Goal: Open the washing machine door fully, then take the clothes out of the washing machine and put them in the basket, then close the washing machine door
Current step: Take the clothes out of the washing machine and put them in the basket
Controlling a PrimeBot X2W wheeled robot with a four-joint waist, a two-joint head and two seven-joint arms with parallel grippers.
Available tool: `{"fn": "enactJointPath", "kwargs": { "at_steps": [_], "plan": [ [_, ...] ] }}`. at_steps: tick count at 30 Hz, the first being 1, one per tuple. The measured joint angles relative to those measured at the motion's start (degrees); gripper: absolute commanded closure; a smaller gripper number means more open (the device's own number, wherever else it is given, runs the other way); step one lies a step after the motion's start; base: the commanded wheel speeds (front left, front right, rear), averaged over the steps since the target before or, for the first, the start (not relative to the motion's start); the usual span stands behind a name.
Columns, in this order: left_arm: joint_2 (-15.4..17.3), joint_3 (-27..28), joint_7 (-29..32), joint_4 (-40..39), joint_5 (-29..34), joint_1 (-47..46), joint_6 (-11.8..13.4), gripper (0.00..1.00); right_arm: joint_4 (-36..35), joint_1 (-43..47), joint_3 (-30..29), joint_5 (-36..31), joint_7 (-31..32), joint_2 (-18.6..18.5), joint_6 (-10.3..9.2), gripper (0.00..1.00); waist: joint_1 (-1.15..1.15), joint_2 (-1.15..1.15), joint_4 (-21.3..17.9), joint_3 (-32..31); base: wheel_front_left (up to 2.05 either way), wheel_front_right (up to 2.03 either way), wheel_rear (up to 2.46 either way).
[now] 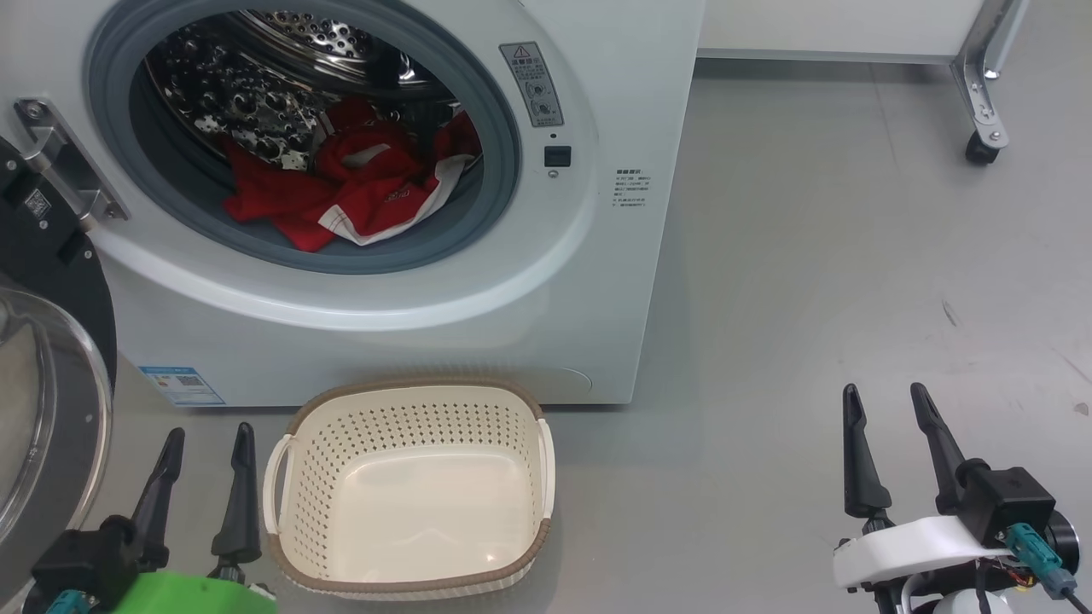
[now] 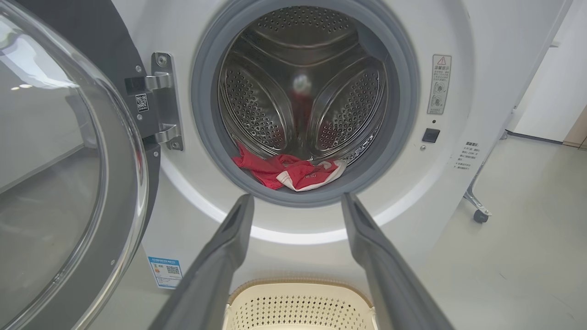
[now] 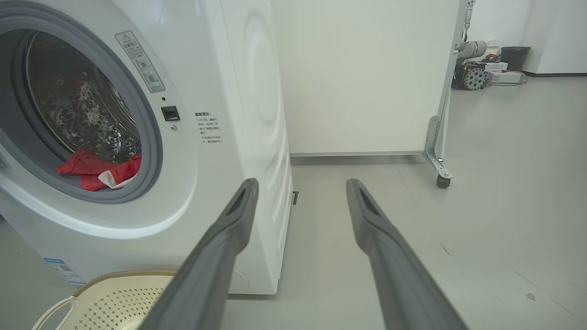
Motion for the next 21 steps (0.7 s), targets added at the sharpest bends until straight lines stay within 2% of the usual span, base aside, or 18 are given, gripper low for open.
{"fn": "enactJointPath", "kwargs": {
  "at_steps": [15,21],
  "plan": [
    [2.25,1.05,0.0,1.77,1.57,-0.62,0.0,0.0,-1.67,-1.42,3.93,-0.96,0.0,0.07,0.69,0.0,0.0,0.0,-3.1,4.56,0.0,0.0,0.0],
    [4.93,2.59,1.23,3.02,2.16,-5.49,0.0,0.0,-3.23,-3.16,6.13,-1.38,0.0,0.08,0.65,0.0,0.0,0.0,-5.79,8.18,0.0,0.0,0.0]
  ]
}}
